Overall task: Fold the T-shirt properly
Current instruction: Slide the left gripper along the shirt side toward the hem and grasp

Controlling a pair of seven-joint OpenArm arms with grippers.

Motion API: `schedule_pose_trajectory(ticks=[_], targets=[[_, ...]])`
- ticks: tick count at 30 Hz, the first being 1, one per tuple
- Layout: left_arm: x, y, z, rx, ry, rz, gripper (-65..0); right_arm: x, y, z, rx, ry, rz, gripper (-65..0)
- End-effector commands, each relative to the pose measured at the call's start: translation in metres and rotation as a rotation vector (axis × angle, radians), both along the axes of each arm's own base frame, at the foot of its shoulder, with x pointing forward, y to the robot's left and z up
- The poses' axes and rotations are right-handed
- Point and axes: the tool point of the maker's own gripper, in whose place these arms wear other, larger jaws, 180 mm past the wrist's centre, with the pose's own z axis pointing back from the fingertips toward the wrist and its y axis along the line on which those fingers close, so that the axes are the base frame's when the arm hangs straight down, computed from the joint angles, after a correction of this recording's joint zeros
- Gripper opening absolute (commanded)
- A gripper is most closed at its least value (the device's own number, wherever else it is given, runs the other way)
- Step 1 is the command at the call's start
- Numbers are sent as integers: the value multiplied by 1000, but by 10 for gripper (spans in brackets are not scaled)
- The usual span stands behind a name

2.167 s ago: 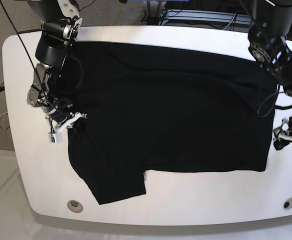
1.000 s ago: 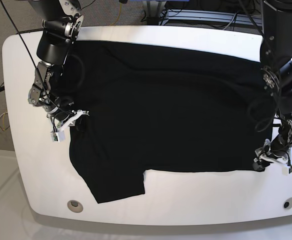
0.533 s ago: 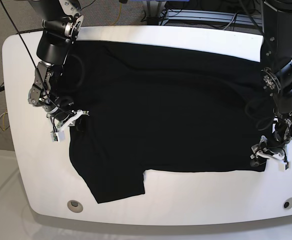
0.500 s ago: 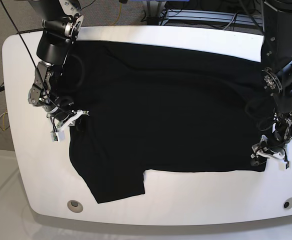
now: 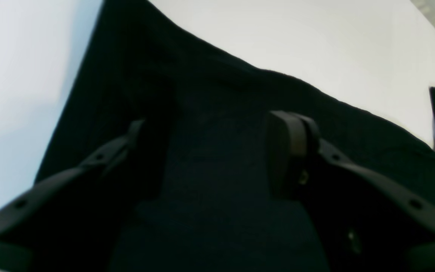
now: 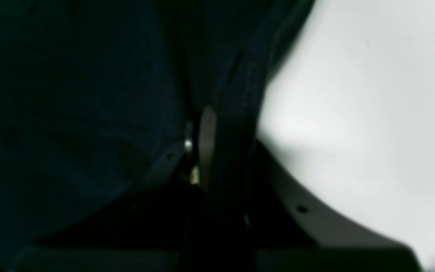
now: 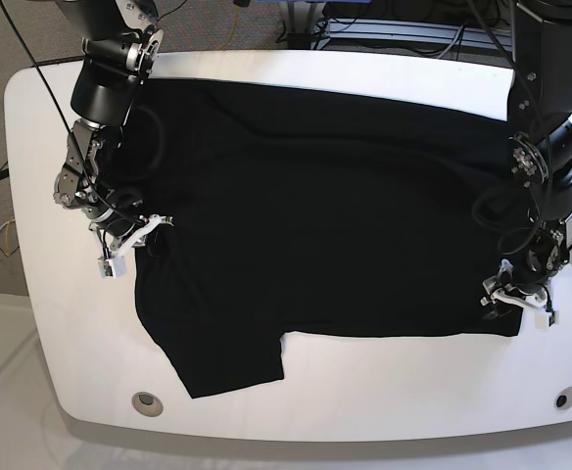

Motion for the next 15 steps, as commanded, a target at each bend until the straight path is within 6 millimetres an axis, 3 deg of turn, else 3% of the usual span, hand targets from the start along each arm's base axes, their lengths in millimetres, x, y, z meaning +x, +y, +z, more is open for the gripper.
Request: schedule_pose_trajectory(ticks=[1, 15], targets=[[14, 17, 30, 25, -73, 18, -297, 10, -5, 15, -5, -47, 1, -650], [13, 28, 34, 41, -79, 32, -268, 9, -5, 11, -18, -29, 13, -650]])
